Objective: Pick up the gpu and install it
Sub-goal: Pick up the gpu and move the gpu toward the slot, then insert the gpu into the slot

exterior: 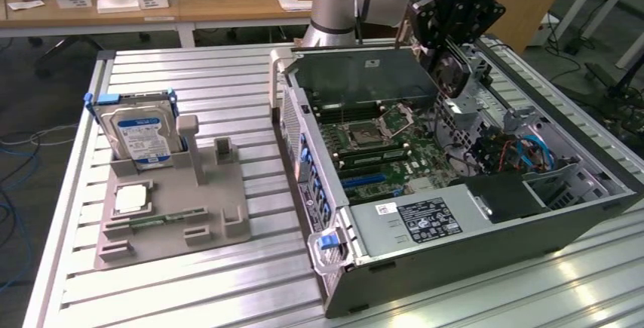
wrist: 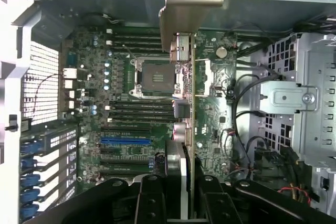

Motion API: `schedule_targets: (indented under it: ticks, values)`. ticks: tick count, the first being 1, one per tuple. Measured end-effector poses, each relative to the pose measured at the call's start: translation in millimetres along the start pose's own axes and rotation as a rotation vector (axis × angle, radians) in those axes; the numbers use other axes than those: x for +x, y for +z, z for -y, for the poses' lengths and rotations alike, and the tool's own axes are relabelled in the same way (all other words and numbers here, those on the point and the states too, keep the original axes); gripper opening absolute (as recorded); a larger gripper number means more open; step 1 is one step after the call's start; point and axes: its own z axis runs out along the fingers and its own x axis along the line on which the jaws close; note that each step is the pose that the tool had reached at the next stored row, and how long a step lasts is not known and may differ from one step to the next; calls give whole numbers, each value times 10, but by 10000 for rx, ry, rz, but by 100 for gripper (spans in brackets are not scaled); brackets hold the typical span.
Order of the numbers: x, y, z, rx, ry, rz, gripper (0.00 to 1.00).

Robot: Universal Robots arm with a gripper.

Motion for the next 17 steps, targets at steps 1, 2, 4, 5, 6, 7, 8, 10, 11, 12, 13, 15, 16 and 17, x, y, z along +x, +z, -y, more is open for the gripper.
schedule_targets:
  ticks: [1,2,4,5,6,7,8,10,11,12,13,15,16,17]
  values:
    - [-3,0,0,0,6,0,28]
    - [-3,0,0,0,6,0,28]
    - [-3,0,0,0,6,1,28]
    - [-3,0,0,0,7,1,28]
    - [-3,1,0,0,6,1,28]
    - [-3,1,0,-1,6,0,28]
    - [-3,1,0,0,7,1,28]
    - [-3,0,0,0,6,1,28]
    - [-3,0,0,0,6,1,28]
    - [-3,1,0,-1,7,1,28]
    - [-3,0,0,0,6,1,28]
    - [-3,0,0,0,1,1,28]
    - [-3,1,0,-1,-17,0,28]
    - [-3,1,0,-1,-65,-2,28]
